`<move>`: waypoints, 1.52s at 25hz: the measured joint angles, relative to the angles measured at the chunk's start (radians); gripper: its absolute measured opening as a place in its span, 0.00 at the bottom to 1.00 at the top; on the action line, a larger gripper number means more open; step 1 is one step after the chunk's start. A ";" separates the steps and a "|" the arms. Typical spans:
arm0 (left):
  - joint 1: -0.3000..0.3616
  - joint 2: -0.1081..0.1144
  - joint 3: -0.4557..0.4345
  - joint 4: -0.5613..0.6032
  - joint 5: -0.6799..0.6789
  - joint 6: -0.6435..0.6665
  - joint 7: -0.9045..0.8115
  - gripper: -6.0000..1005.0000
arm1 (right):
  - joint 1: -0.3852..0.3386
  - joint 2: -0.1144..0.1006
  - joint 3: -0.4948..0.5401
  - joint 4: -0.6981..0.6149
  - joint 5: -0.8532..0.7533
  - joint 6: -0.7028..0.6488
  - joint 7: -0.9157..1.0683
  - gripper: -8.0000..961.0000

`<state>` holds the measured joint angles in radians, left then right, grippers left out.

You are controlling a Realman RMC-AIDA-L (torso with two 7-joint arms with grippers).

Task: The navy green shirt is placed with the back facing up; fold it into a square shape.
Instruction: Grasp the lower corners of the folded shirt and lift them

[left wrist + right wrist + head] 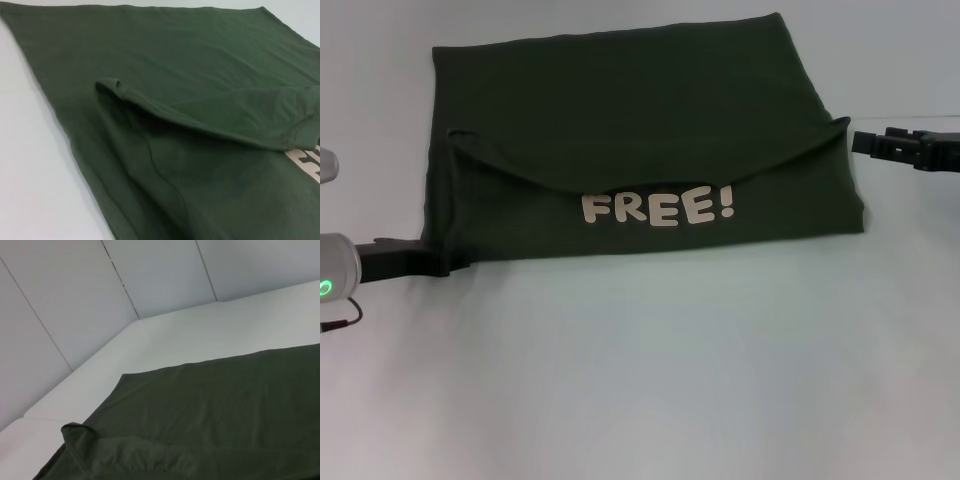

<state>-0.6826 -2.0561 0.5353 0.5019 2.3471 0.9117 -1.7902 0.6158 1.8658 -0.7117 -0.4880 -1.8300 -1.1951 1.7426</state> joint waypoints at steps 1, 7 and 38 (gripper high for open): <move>0.000 0.000 0.000 0.000 0.000 -0.003 0.000 0.45 | 0.000 0.001 0.000 0.000 0.000 0.000 0.000 0.80; -0.003 -0.001 -0.003 0.000 0.000 -0.011 0.000 0.39 | -0.001 0.004 0.000 0.000 0.000 0.001 0.000 0.80; -0.018 0.009 0.005 -0.003 0.036 -0.024 -0.062 0.04 | 0.004 0.005 0.000 -0.001 -0.001 0.002 0.001 0.80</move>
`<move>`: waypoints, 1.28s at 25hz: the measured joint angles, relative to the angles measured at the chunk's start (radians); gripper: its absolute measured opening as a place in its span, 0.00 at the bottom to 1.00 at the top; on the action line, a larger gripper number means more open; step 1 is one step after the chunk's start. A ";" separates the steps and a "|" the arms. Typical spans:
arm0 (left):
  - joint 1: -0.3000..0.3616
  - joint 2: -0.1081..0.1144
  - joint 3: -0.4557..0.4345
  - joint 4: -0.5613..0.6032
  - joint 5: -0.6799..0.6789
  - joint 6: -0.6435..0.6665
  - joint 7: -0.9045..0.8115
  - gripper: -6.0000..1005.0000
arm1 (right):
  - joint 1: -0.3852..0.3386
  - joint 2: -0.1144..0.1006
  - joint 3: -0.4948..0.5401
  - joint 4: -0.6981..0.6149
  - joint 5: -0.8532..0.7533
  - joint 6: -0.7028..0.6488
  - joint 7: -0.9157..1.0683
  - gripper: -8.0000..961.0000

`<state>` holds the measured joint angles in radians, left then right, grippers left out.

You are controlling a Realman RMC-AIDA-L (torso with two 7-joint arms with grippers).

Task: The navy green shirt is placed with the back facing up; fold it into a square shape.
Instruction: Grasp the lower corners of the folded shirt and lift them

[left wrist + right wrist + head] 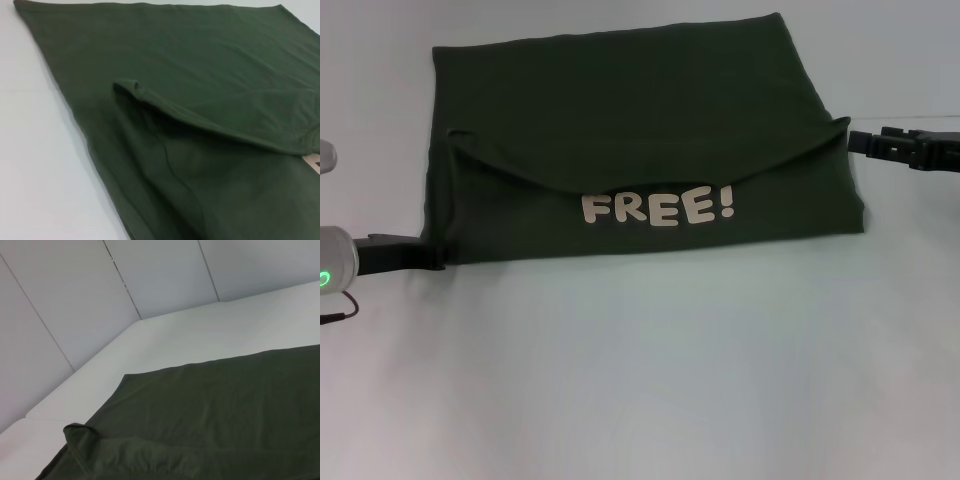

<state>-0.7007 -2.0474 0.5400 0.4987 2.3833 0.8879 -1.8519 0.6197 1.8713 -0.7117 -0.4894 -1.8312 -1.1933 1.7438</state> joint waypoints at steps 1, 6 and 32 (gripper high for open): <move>0.000 0.000 0.000 0.000 0.000 0.002 -0.001 0.04 | 0.000 0.000 0.000 0.000 -0.003 -0.001 0.004 0.80; -0.001 0.000 -0.007 0.014 0.001 0.039 -0.013 0.04 | 0.002 -0.012 0.000 -0.022 -0.060 -0.018 0.109 0.80; -0.005 0.009 -0.004 0.038 0.014 0.105 -0.084 0.04 | 0.170 -0.007 -0.002 -0.066 -0.623 0.060 0.592 0.80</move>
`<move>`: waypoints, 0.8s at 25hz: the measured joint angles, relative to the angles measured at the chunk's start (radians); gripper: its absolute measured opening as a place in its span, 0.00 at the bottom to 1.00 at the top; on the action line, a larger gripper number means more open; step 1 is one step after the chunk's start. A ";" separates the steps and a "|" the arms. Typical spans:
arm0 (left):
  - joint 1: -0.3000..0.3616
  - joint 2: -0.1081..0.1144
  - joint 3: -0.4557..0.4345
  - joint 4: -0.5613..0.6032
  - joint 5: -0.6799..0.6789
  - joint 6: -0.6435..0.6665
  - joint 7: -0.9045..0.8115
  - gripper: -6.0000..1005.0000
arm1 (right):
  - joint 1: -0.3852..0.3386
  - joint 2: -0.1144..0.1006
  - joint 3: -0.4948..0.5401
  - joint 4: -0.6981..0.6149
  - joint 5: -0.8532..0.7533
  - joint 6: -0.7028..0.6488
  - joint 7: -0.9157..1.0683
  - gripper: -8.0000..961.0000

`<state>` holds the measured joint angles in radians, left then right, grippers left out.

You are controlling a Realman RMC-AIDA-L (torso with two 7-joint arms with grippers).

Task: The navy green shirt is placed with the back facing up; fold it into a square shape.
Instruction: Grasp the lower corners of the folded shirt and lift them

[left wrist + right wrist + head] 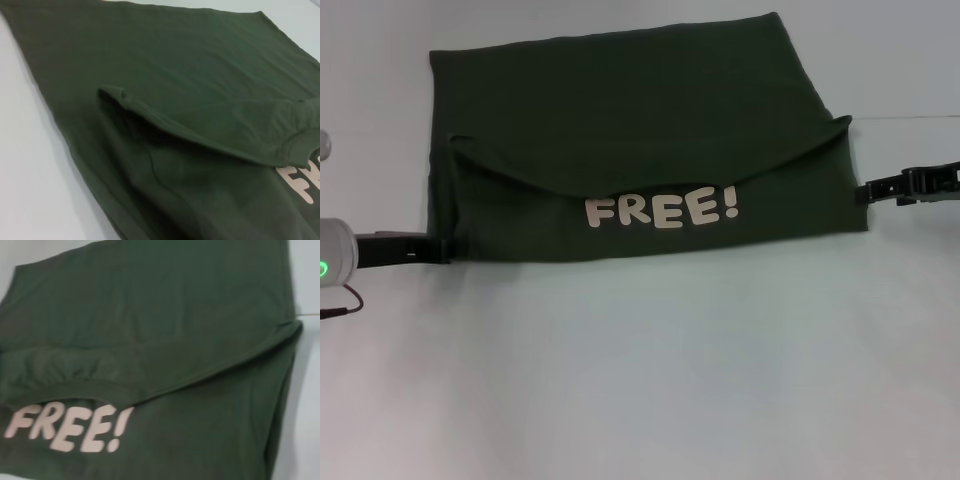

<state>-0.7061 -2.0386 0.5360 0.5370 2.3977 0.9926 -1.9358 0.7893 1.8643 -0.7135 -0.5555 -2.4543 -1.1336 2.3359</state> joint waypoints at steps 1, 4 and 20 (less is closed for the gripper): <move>-0.001 0.000 0.000 0.000 0.000 0.000 0.000 0.04 | 0.001 0.004 -0.001 0.000 -0.008 0.012 0.000 0.80; -0.003 0.000 0.001 0.000 0.000 -0.001 0.000 0.04 | 0.006 0.015 -0.010 0.011 -0.023 0.045 0.000 0.80; -0.009 0.002 0.002 -0.005 0.000 0.000 0.000 0.04 | 0.015 0.068 -0.052 0.050 -0.026 0.198 -0.038 0.79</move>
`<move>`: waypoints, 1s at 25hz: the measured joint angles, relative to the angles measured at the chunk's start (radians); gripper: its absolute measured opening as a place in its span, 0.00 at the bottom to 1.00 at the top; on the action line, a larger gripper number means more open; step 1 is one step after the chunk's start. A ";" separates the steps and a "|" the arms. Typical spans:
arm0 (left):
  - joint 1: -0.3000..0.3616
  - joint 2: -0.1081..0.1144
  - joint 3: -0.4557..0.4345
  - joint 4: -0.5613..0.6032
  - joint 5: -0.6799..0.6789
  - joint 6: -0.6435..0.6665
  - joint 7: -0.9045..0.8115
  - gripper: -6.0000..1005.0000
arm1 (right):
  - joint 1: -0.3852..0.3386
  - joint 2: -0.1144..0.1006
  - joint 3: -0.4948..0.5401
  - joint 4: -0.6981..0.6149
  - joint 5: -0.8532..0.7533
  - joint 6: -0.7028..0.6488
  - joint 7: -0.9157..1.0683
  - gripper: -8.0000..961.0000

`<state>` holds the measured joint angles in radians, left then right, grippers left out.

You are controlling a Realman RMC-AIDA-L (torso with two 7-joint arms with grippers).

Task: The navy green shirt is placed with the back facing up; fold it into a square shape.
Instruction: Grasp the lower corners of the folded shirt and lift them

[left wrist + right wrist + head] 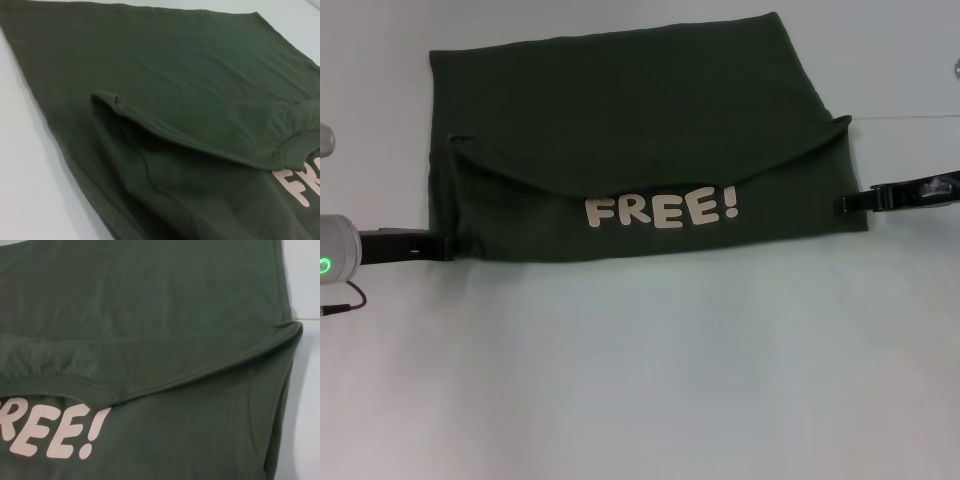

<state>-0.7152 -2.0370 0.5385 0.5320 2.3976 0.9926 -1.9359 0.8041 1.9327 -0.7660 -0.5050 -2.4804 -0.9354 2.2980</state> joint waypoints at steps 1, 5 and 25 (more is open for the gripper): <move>0.000 0.000 0.000 0.000 0.000 0.000 0.000 0.04 | 0.002 0.001 -0.003 0.007 0.000 0.009 -0.001 0.79; -0.001 0.000 0.000 0.000 0.000 0.000 0.000 0.04 | 0.008 0.006 -0.011 0.035 0.000 0.044 -0.008 0.79; -0.001 0.000 0.000 0.004 0.000 0.000 0.004 0.04 | 0.020 0.058 -0.012 0.066 0.007 0.167 -0.058 0.79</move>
<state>-0.7164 -2.0371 0.5385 0.5356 2.3975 0.9924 -1.9318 0.8236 1.9906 -0.7777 -0.4390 -2.4730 -0.7682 2.2399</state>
